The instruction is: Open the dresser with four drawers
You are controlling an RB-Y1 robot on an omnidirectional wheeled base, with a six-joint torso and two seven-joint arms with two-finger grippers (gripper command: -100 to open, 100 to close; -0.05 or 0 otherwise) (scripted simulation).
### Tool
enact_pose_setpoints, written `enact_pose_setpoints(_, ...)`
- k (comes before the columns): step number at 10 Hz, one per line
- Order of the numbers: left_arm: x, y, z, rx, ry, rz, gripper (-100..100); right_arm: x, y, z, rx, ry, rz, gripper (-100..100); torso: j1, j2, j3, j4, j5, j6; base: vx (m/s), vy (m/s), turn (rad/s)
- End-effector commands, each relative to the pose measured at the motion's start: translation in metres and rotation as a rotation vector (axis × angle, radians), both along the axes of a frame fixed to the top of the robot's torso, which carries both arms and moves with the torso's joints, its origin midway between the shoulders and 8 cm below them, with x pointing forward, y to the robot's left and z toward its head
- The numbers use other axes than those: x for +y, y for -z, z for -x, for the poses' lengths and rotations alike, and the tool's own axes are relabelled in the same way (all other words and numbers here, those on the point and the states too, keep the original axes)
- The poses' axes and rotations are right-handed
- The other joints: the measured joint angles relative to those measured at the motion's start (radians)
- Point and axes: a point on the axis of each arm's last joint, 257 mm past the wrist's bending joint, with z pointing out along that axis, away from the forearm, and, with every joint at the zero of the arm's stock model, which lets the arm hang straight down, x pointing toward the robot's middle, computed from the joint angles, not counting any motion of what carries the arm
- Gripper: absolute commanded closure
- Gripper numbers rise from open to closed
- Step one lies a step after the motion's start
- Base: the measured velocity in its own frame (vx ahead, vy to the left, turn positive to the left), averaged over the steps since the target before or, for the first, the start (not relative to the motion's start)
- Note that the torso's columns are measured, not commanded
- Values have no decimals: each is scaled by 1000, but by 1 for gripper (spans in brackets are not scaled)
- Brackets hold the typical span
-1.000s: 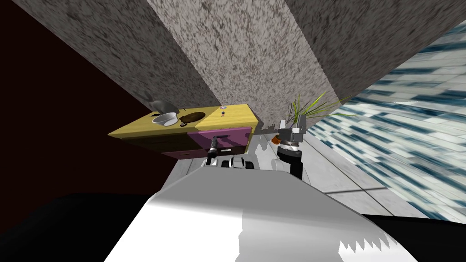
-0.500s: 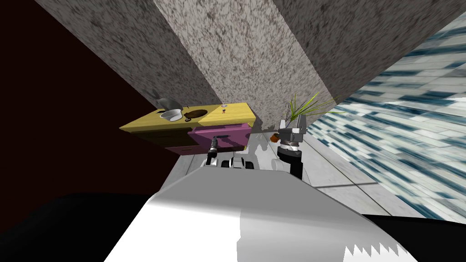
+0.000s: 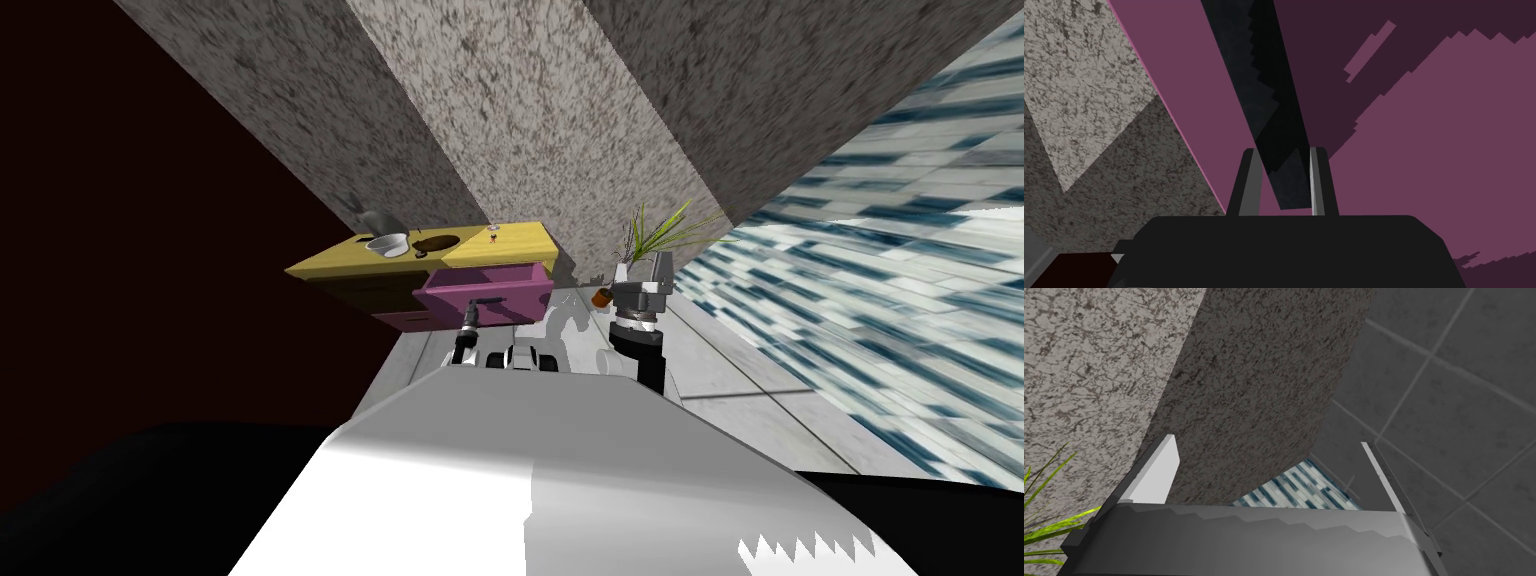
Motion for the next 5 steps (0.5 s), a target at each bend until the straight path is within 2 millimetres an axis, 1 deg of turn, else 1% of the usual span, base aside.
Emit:
enact_pose_setpoints(1,1,-8,-7,5,0,0,-100,0,0,0,0,0,0,0,1,-6,-3,1,-1,0,-53,-4,10)
enact_pose_setpoints(5,1,-30,-23,5,3,0,-100,0,0,0,0,0,0,0,0,1,0,3,-1,0,-35,-2,7)
